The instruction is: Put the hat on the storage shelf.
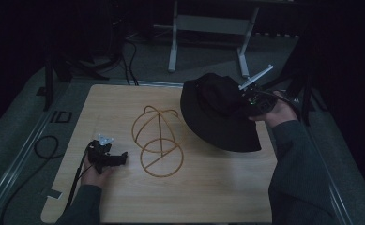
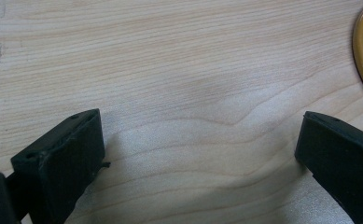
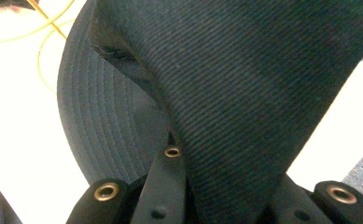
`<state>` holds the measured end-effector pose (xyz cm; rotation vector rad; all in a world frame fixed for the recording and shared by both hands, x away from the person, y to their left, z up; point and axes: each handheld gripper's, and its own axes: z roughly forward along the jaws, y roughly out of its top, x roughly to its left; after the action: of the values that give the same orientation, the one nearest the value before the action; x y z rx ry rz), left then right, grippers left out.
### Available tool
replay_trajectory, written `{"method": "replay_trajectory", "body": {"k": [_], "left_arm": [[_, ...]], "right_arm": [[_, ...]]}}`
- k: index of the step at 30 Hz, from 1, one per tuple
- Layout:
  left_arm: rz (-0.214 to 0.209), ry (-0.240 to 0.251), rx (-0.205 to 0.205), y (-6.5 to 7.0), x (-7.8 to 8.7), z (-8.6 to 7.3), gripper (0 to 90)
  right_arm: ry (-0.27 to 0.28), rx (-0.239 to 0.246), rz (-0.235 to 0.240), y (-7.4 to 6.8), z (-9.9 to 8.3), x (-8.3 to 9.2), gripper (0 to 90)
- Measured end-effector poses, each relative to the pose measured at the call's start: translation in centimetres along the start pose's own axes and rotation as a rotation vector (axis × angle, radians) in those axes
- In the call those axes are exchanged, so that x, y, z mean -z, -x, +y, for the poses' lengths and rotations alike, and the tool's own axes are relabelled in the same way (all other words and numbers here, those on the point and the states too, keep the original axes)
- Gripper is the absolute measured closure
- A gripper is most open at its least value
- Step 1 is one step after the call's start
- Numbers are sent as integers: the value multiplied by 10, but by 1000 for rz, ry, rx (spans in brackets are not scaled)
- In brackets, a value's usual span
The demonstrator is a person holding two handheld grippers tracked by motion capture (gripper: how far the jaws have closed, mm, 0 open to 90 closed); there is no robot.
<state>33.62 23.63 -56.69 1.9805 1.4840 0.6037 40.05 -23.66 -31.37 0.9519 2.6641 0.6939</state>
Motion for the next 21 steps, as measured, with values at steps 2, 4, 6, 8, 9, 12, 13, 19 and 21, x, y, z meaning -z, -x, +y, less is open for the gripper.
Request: {"method": "replay_trajectory", "body": {"k": [2,4,6,8,9,12,13,19,21], "left_arm": [[0,0,0,0,0,0,16],[1,0,-3,0,0,0,15],[0,0,-1,0,0,0,15],[0,-2,-3,0,0,0,16],[0,-2,-3,0,0,0,15],[0,-2,-3,0,0,0,15],[0,-2,-3,0,0,0,15],[0,0,-1,0,0,0,16],[0,0,-1,0,0,0,15]], "right_arm": [[3,2,0,0,1,1,872],[5,4,0,-1,2,2,872],[7,6,0,-1,3,4,872],[11,7,0,-1,4,5,872],[13,8,0,-1,4,6,872],[15,11,0,-2,5,9,872],[17,13,-2,-2,6,10,872],[39,18,27,-3,7,17,872],[43,22,32,-4,7,19,872]]}}
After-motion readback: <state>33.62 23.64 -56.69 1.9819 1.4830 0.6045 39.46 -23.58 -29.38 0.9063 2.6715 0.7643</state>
